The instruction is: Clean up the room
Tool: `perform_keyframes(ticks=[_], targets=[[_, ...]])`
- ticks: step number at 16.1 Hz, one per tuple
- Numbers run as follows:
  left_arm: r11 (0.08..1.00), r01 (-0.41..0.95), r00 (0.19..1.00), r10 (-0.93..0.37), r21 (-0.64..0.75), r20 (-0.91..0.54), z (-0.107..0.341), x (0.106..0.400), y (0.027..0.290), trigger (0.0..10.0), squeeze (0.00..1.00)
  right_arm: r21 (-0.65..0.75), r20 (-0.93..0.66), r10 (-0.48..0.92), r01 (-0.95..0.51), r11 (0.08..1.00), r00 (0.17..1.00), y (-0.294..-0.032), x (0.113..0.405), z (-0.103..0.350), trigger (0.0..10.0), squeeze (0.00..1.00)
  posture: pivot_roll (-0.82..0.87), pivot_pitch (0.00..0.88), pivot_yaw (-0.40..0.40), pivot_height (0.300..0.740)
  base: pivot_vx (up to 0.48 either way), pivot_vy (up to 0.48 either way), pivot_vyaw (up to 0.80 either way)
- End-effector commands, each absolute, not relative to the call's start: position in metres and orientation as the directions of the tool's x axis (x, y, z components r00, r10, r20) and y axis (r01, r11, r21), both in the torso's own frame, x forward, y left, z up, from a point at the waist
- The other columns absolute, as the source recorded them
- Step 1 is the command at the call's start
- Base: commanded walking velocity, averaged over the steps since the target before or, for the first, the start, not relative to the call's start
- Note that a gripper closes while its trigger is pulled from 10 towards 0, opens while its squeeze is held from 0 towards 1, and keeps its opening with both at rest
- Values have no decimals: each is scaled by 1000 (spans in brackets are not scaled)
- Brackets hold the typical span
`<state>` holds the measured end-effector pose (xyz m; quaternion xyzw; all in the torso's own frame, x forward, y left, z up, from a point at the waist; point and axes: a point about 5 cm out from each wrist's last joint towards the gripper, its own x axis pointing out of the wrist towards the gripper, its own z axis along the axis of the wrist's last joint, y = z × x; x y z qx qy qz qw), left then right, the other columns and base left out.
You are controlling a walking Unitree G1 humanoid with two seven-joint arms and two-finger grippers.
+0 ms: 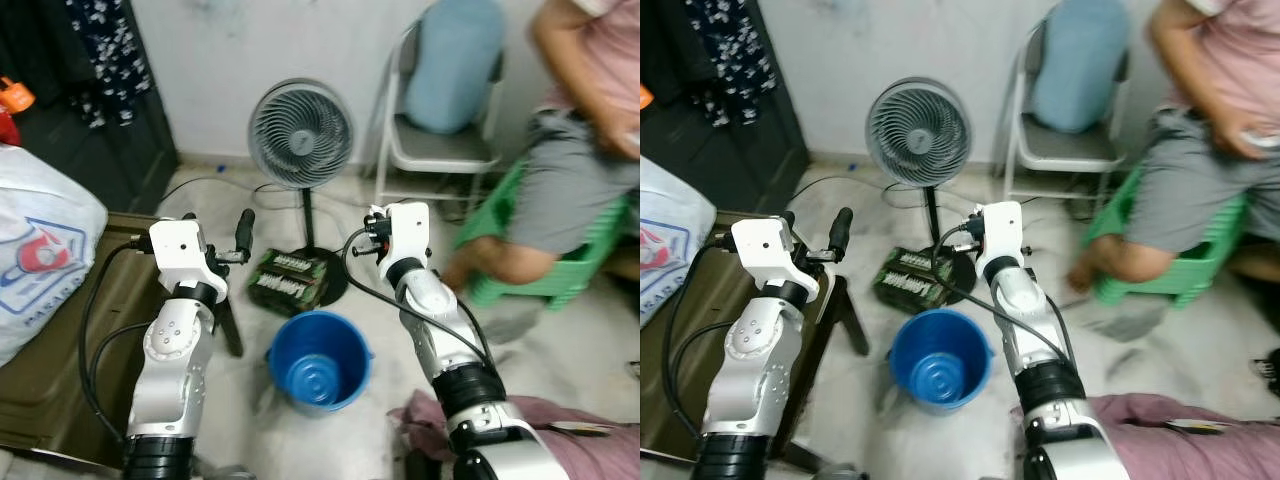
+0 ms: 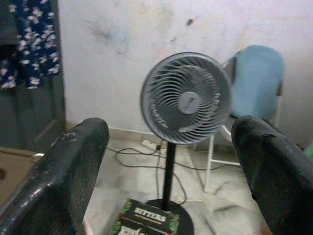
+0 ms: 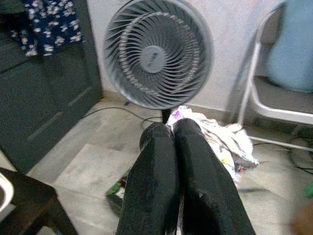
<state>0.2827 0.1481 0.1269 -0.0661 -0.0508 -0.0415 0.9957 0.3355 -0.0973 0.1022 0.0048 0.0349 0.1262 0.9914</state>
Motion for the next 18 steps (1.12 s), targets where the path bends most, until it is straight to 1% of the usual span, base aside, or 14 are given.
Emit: perform_keyframes(ticks=[1,8,10,14,16,17,18], targets=[[989,83,991,-69,-123,111,128,283,150,10000,0,18,-56,256,-256,967,965,-95,338,107,10000,0,-16,0,-27,740,307,0,0],[989,89,991,-76,-115,108,127,282,149,10000,0,21,-30,278,-277,961,960,-92,337,110,10000,0,-14,0,-25,740,312,0,0],[990,84,991,-72,-112,114,129,282,150,10000,0,0,-16,300,-300,954,954,-89,338,112,10000,0,-6,0,-30,740,289,0,0],[996,28,994,-18,-89,112,133,281,158,10000,0,-12,-10,306,-306,952,952,-86,341,115,10000,0,23,0,-50,740,0,0,800],[996,2,994,8,-85,113,134,272,165,10000,0,-2,-34,294,-294,956,955,-84,338,110,10000,0,35,0,-64,740,0,0,0],[998,10,993,-2,-69,118,136,268,166,10000,0,-4,-40,297,-297,955,954,-82,336,108,10000,0,38,12,-62,740,0,0,0],[999,21,993,-15,-49,117,137,265,168,10000,0,-6,-47,297,-297,955,954,-80,334,106,10000,0,38,44,-52,740,0,0,0]])
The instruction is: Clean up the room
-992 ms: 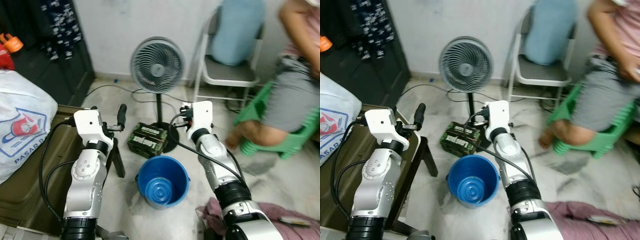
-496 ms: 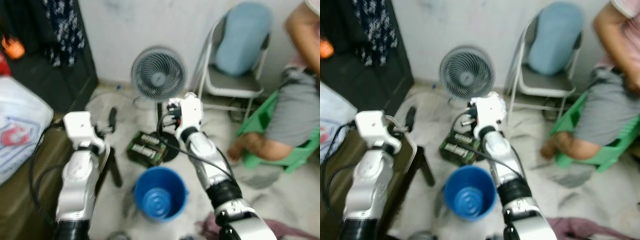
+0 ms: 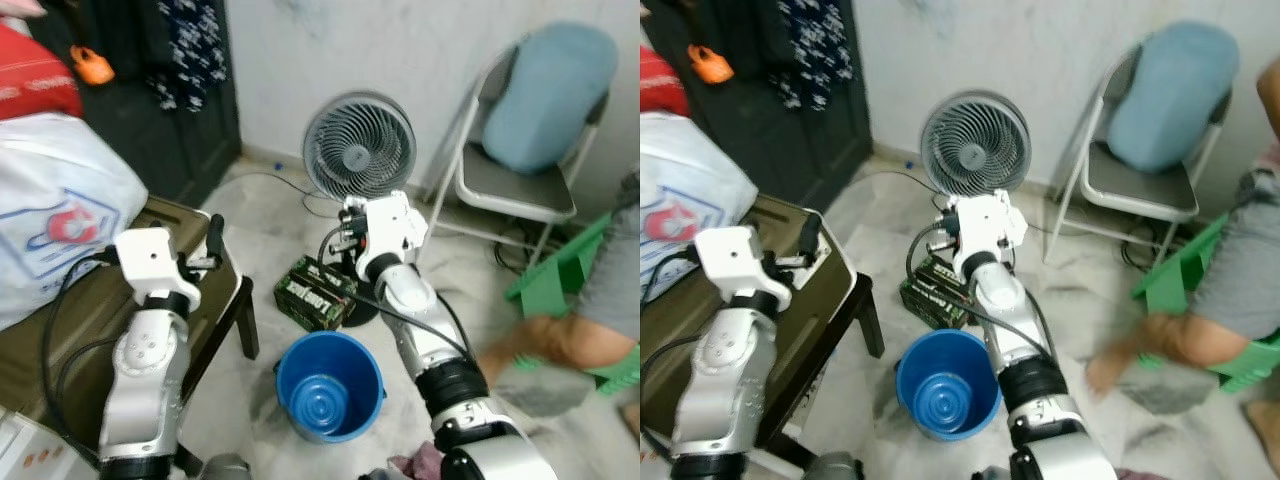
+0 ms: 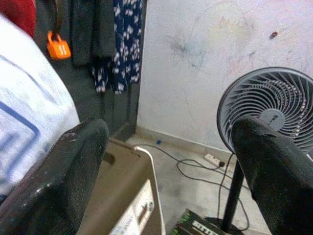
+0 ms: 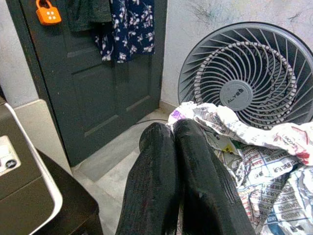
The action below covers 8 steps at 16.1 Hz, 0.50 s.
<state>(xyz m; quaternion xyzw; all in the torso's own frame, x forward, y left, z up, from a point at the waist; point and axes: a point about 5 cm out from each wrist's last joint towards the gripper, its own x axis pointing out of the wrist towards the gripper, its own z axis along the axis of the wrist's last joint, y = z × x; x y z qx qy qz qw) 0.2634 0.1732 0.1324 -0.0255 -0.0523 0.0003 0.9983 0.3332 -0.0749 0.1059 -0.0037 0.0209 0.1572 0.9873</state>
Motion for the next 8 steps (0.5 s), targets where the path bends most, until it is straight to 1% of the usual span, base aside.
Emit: perform_keyframes(ticks=[1,4,5,6,8], targets=[[998,53,993,-50,-25,109,136,261,168,10000,0,-7,-61,289,-290,957,955,-78,332,103,10000,0,38,52,-45,740,0,0,0],[981,190,981,-191,40,37,129,237,168,10000,0,-22,-157,185,-191,981,970,-82,325,83,10000,0,60,107,-18,740,0,0,0],[969,240,971,-240,57,-3,126,224,169,10000,0,-18,-240,123,-131,991,963,-86,321,69,10000,0,76,138,4,740,0,0,0],[953,294,956,-292,78,-33,125,215,167,10000,0,-17,-318,78,-88,996,945,-89,318,56,10000,0,84,144,10,740,0,0,0],[931,348,937,-343,114,-63,128,204,167,10000,0,-43,-411,25,-46,998,911,-93,312,36,10000,0,111,164,35,740,0,0,0]])
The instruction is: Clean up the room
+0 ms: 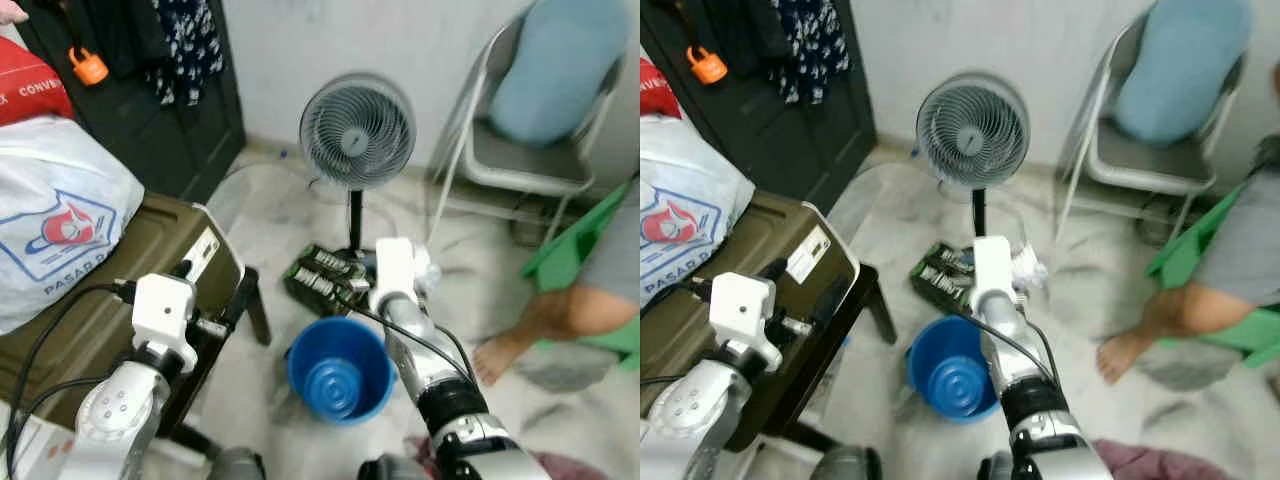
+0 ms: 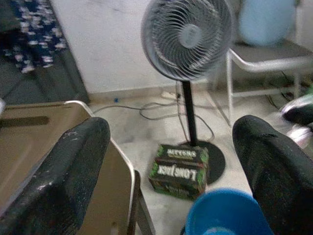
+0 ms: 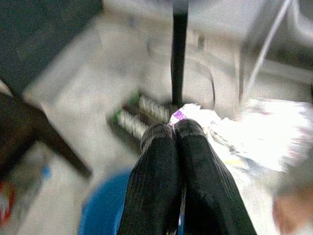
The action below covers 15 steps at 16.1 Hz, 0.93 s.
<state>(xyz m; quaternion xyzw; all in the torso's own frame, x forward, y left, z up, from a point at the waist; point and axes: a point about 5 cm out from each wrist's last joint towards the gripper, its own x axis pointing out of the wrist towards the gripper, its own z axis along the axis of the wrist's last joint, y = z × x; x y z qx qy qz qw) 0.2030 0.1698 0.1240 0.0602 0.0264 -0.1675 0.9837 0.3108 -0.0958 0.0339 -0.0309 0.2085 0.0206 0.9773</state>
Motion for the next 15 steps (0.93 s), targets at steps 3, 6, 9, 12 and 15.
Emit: perform_keyframes(ticks=[3,6,9,12,15], targets=[[923,366,929,-356,117,-101,133,191,172,10000,0,-72,-459,2,-39,997,889,-91,307,24,10000,0,127,216,76,740,0,0,0],[916,383,919,-364,118,-151,134,177,176,10000,0,-107,-493,-12,-47,993,870,-85,305,17,10000,0,161,278,121,740,0,0,0],[896,423,894,-388,135,-223,140,156,181,10000,0,-104,-574,-43,-21,994,818,-81,293,0,10000,0,221,321,159,740,0,0,0],[895,424,891,-384,141,-241,144,150,184,10000,0,-93,-594,-45,-13,996,803,-79,289,-5,10000,0,226,326,161,740,0,0,0],[897,417,891,-372,144,-261,146,144,188,10000,0,-95,-608,-25,-41,995,794,-70,288,-5,10000,0,246,341,165,740,0,0,0]])
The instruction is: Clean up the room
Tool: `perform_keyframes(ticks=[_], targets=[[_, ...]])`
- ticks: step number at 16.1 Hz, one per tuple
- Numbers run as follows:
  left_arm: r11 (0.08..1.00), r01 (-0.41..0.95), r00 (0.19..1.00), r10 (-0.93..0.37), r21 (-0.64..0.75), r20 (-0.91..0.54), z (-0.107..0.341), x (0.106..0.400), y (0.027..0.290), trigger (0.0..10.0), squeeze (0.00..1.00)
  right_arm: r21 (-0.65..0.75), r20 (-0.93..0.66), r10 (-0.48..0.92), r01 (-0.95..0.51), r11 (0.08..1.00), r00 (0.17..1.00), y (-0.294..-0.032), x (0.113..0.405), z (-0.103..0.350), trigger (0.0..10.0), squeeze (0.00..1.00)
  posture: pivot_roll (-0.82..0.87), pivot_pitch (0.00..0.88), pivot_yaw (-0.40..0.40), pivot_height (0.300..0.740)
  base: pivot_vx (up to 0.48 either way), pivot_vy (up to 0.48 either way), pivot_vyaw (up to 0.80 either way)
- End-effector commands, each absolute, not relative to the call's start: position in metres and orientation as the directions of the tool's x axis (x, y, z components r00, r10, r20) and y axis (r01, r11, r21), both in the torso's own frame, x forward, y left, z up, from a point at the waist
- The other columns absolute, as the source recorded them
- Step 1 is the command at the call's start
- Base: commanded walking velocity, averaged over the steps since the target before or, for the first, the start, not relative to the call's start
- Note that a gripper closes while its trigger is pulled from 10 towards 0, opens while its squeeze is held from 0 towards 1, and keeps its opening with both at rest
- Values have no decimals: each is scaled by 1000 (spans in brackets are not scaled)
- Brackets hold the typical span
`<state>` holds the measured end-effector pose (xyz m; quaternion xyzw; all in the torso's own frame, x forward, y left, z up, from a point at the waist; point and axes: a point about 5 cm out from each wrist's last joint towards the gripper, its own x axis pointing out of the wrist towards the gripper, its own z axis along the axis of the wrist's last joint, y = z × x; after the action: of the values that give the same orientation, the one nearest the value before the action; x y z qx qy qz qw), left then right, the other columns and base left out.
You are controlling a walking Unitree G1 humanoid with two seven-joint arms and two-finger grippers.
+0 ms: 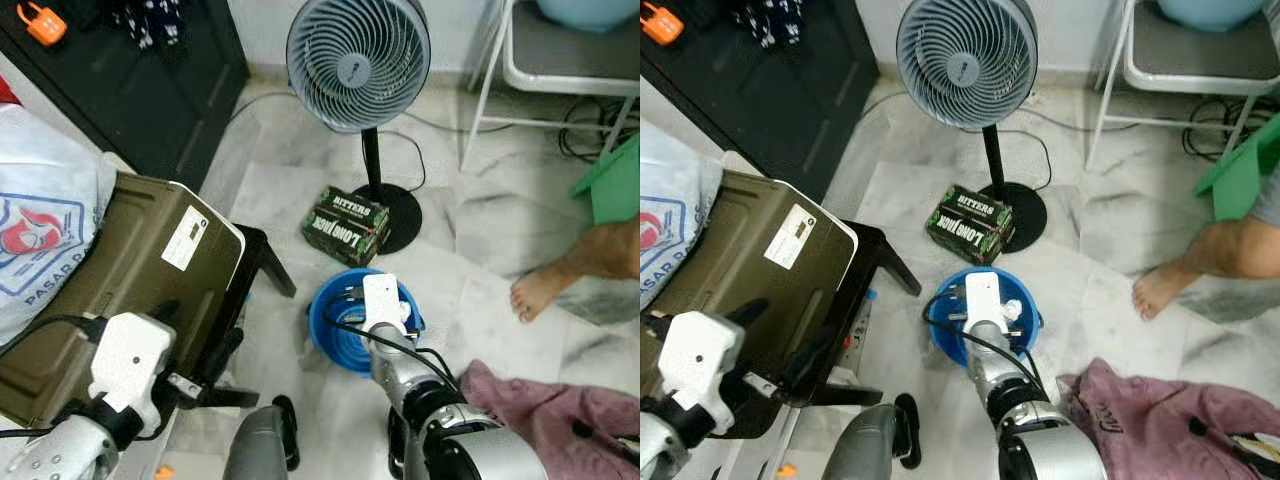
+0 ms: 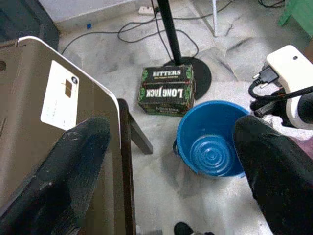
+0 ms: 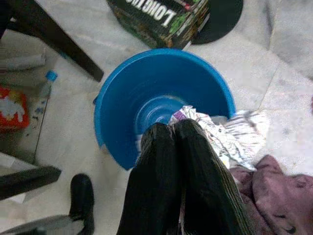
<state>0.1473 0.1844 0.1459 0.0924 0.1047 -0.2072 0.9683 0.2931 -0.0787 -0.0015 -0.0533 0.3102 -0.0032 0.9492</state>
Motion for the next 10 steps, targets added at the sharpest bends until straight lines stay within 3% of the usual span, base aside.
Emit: perform_keyframes(ticks=[1,3,7,10], targets=[[898,416,891,-370,145,-261,147,144,188,10000,0,-94,-606,-31,-33,995,795,-71,289,-5,10000,0,248,340,164,740,0,0,0],[899,412,892,-365,148,-267,147,144,189,10000,0,-72,-588,-32,-14,997,808,-74,293,-1,10000,0,248,341,164,740,0,0,0],[899,413,888,-362,144,-283,147,144,188,10000,0,26,-462,127,-130,991,878,-37,307,26,10000,0,240,333,158,740,0,0,0],[900,411,889,-361,142,-282,147,143,187,10000,0,30,-467,130,-132,991,875,-35,306,25,10000,0,243,333,152,740,0,0,0]])
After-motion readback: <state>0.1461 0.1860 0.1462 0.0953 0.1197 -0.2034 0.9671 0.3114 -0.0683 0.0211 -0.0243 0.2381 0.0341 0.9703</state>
